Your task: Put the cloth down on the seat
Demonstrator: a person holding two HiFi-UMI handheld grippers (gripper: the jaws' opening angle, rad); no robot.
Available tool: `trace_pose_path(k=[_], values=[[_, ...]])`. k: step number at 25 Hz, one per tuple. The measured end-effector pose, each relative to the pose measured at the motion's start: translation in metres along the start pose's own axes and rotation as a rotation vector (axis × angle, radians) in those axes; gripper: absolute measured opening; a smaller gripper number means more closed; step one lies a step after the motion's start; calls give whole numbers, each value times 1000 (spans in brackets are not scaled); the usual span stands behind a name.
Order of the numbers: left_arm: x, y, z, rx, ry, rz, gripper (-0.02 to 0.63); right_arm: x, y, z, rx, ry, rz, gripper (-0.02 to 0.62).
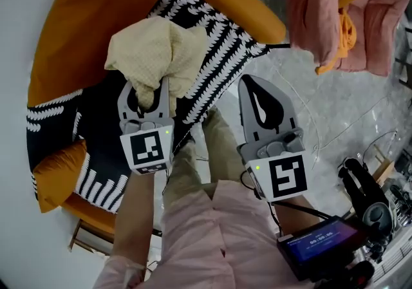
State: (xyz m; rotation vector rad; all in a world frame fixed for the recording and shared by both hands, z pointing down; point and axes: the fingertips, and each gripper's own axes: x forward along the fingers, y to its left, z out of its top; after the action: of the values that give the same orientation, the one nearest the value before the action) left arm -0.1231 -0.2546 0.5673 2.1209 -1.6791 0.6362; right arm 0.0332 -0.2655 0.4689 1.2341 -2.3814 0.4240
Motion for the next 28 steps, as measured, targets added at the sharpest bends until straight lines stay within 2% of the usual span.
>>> trace_pose_path(k=[6, 16, 19, 22, 28], values=[[19, 23, -37, -4, 61, 3, 189, 13, 17, -15, 2, 39, 14, 2], [32, 37, -48, -35, 104, 14, 204, 18, 17, -13, 9, 51, 17, 2], [37, 41, -56, -50, 130, 11, 237, 20, 17, -17, 9, 62, 13, 2], [46, 42, -67, -64, 169, -22, 319, 25, 17, -22, 12, 71, 12, 2], [51, 40, -64, -49, 133, -49, 325, 28, 15, -29, 8, 84, 6, 2]])
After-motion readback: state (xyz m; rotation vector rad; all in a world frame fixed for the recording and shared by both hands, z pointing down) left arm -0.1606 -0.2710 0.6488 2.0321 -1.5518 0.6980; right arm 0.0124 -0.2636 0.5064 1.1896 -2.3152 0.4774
